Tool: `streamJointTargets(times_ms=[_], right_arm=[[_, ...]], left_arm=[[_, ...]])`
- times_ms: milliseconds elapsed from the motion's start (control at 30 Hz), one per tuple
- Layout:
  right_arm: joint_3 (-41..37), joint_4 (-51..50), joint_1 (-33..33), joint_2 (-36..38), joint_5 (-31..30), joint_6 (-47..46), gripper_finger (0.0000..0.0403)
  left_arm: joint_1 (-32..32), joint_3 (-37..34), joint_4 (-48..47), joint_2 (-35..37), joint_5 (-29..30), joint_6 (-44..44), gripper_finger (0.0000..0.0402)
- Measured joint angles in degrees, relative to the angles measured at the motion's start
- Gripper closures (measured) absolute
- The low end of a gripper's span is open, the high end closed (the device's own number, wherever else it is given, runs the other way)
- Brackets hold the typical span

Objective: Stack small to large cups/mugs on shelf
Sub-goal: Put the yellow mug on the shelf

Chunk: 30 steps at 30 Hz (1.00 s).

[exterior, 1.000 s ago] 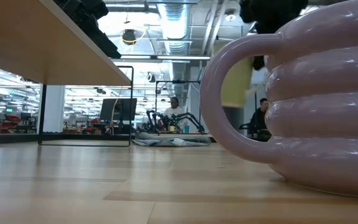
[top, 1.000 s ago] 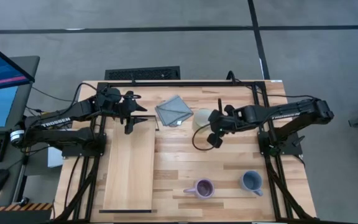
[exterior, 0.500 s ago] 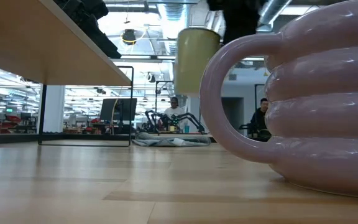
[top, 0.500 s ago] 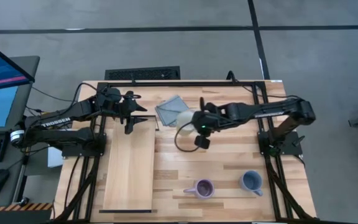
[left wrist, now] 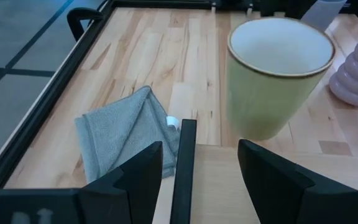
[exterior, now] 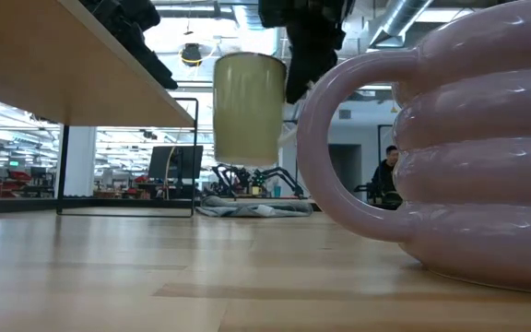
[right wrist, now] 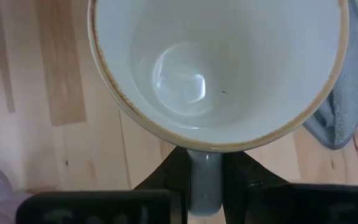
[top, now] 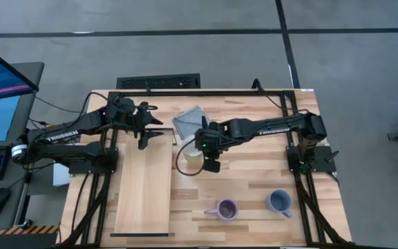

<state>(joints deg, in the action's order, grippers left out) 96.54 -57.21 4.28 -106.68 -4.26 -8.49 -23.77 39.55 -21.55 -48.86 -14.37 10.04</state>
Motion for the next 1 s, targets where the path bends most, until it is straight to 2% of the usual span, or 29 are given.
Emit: streamJointTargets(times_ms=[600, 733, 1000], right_arm=[[12.2, -6.9, 0.2, -0.3, -0.3, 0.0, 0.0334], [13.4, -7.2, -0.2, -0.3, -0.3, 0.5, 0.0334], [15.5, -7.1, -0.5, -0.3, -0.3, 4.0, 0.0334]], left_arm=[[0.0, 0.0, -1.3, 0.0, 0.2, -0.4, 0.0199], [0.0, 0.0, -1.0, 0.0, 0.2, -3.4, 0.0199], [0.0, 0.0, -0.4, 0.0, 6.4, -3.7, 0.0199]])
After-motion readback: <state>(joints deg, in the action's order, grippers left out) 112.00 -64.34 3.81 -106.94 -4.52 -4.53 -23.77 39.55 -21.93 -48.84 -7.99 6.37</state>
